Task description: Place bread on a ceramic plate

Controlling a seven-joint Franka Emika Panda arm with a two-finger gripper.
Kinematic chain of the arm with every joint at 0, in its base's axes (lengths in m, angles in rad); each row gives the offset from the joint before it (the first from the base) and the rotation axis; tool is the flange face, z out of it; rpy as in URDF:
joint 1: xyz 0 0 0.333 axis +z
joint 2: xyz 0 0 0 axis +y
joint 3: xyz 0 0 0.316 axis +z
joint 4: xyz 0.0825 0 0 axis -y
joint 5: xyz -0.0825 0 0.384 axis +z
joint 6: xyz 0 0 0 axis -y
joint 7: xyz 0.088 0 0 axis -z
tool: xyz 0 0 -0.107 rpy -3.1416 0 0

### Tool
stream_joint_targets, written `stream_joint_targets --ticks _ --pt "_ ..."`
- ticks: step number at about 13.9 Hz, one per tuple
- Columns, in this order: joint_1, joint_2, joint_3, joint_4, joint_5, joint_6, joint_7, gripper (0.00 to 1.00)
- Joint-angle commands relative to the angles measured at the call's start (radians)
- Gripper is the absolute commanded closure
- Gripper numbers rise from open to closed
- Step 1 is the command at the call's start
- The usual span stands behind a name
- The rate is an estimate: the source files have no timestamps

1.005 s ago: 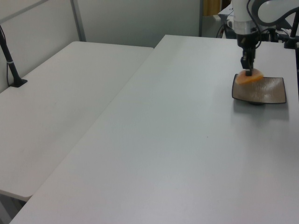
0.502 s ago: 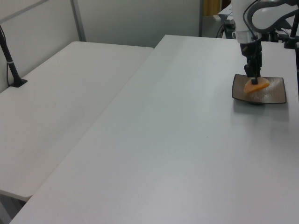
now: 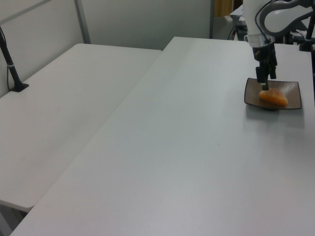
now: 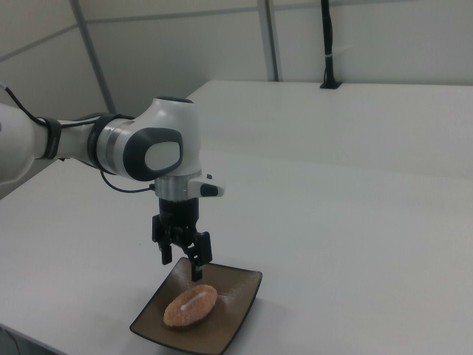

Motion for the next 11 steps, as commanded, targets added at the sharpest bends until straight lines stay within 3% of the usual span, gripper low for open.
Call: stream_joint_targets --ticks 1,11 --pt "0.009 -0.01 -0.007 0.031 0.023 -0.013 -0.008 0.0" --pt "0.009 -0.013 0.016 0.349 0.062 -0.016 -0.019 0.0"
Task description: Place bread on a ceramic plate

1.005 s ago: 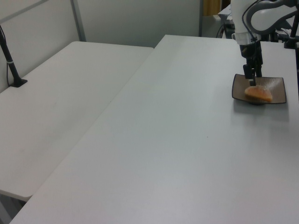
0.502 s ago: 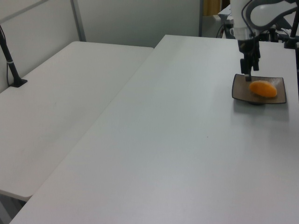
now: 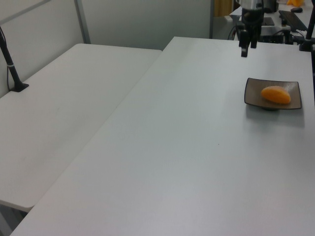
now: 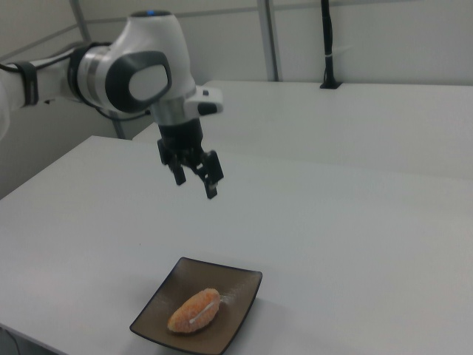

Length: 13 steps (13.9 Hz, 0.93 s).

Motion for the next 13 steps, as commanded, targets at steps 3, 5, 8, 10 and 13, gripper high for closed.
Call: stream_joint_targets --ticks 3,5,8,10,13 --pt "-0.011 0.027 0.073 0.125 -0.02 -0.014 -0.061 0.0" --pt "-0.029 0.044 0.095 0.153 -0.028 -0.021 -0.095 0.0" --pt "-0.035 0.056 0.108 0.202 -0.014 -0.103 -0.097 0.0" --pt "-0.034 0.065 0.125 0.224 -0.011 -0.163 -0.095 0.0" --pt "-0.034 0.067 0.153 0.219 -0.008 -0.169 -0.088 0.0"
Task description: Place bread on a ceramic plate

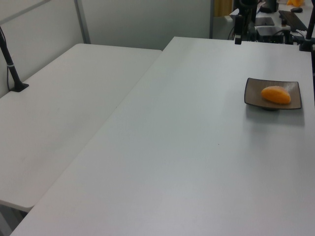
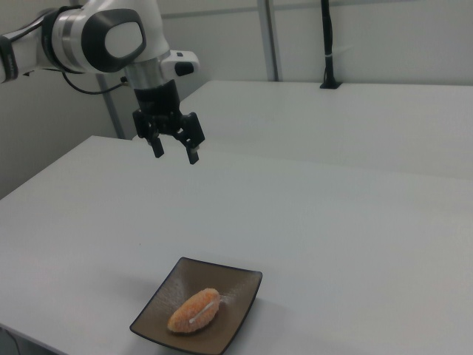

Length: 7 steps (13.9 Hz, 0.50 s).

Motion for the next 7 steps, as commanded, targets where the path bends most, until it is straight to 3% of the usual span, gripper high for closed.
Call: stream_joint_targets --ticks 1,7 --pt "-0.016 0.022 0.035 0.031 0.006 -0.035 -0.015 0.0" --pt "-0.021 0.022 0.035 0.034 0.005 -0.017 -0.016 0.0"
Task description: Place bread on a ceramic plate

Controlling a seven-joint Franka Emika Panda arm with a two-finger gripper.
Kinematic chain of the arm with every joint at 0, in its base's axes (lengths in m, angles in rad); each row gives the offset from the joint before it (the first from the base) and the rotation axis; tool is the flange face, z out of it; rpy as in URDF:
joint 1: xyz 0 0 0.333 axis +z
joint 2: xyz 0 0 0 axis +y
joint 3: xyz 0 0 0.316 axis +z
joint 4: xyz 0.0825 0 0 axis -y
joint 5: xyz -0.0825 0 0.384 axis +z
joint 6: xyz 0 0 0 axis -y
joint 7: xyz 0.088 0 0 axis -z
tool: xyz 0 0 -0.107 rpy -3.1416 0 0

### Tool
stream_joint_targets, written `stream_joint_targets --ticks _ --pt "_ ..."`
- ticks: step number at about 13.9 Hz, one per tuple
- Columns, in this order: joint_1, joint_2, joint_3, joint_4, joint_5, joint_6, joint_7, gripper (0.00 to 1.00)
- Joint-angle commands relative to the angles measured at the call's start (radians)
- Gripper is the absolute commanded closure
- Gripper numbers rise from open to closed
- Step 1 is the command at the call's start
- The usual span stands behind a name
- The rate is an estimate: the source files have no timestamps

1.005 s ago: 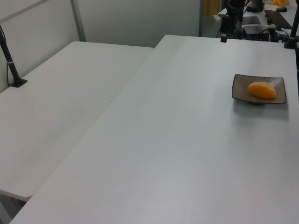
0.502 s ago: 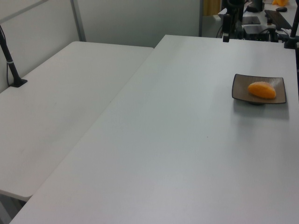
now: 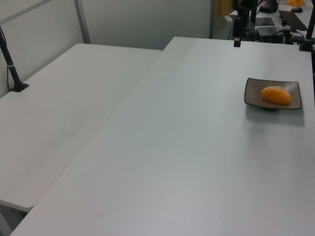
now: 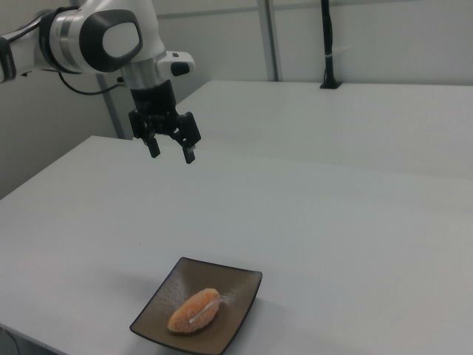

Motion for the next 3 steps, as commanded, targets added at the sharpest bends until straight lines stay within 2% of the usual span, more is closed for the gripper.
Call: stream_joint_targets --ticks 1,3 --pt "-0.021 0.012 0.011 0.027 0.006 -0.009 -0.024 0.0" --pt "-0.022 0.01 0.011 0.025 0.008 -0.002 -0.016 0.0"
